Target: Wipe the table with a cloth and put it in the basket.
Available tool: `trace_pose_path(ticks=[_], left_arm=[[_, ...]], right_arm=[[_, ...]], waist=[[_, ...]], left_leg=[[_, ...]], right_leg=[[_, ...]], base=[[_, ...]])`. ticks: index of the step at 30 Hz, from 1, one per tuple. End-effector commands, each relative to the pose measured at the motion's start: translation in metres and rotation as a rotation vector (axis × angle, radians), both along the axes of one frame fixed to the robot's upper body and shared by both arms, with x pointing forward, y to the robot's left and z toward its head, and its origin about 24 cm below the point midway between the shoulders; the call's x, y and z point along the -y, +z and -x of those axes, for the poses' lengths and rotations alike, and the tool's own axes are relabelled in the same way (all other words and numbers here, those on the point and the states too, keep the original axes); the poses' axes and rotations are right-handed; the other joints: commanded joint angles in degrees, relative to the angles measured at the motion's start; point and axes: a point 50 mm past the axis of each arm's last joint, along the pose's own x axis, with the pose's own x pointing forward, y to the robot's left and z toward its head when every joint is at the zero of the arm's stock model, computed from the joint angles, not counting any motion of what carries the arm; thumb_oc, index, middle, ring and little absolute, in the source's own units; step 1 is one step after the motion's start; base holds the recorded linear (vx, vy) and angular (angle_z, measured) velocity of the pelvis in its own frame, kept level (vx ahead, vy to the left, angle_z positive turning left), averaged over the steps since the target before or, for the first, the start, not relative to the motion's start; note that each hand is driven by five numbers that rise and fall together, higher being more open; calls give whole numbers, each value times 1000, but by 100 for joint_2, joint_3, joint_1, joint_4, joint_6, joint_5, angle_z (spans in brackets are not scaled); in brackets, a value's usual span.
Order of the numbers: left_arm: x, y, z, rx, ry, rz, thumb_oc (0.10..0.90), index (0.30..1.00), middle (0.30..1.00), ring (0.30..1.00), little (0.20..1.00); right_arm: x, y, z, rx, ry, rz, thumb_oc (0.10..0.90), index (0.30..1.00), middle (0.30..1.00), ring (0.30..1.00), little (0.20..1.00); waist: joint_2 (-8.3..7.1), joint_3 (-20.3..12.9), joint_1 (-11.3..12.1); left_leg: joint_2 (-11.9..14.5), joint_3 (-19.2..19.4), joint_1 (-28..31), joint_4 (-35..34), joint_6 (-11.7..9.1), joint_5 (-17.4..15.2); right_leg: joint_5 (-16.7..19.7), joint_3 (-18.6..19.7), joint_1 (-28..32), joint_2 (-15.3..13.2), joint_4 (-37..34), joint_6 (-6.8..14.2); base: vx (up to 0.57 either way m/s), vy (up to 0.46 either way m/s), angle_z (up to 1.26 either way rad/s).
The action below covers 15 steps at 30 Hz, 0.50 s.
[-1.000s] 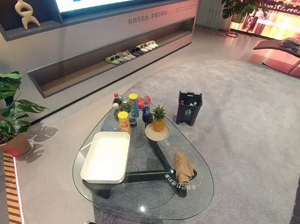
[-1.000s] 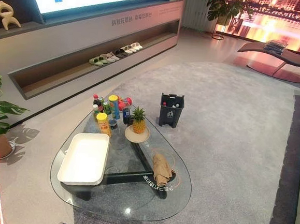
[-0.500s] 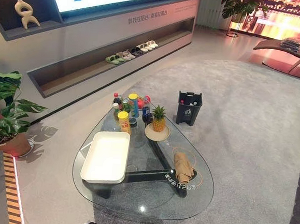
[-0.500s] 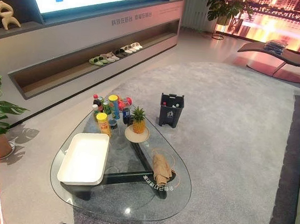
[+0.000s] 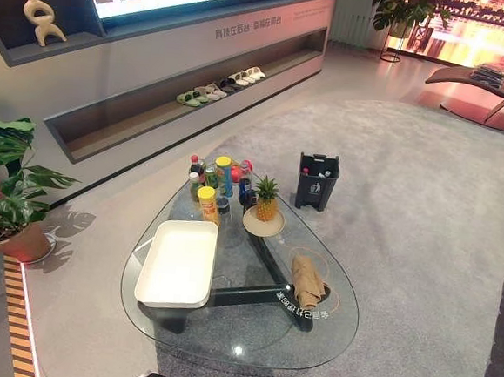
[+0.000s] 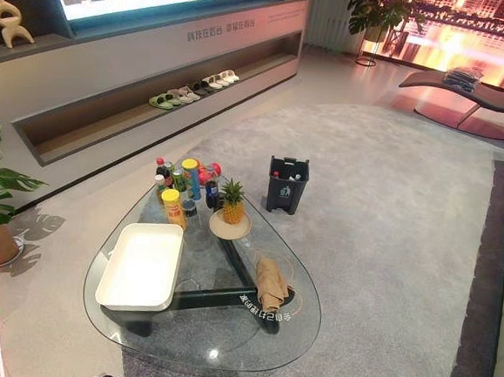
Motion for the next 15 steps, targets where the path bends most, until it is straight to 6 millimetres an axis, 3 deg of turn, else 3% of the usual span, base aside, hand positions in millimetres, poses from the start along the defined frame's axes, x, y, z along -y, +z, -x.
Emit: trace_pose_path(ticks=[1,7,9,15], left_arm=[[-4,9,-33,69,5,-27,800,900,900,900,900],[-8,9,-29,65,39,-32,800,900,900,900,900],[-13,10,-29,65,60,-39,800,900,900,900,900],[-26,11,-16,56,133,-54,800,900,900,900,900]], right_arm=[[6,7,-23,25,36,29,800,900,900,900,900],[10,8,-20,27,-3,36,800,900,900,900,900],[17,10,-19,47,-84,51,800,900,900,900,900],[37,16,-11,50,-114,108,800,900,900,900,900]], waist=[[-125,232,-27],[-123,240,-26],[-128,257,-20],[-153,321,-21]], left_leg=[[-363,-8,120,22,207,-338],[-370,-20,119,22,201,-332],[-365,-27,107,22,192,-324],[-365,-7,-5,22,181,-272]], right_leg=[[-106,38,70,1,159,43],[-93,43,89,10,134,50],[-75,44,83,18,120,52],[20,109,-22,38,69,86]], base=[[0,0,0],[17,-2,0],[76,-20,0],[75,-31,0]])
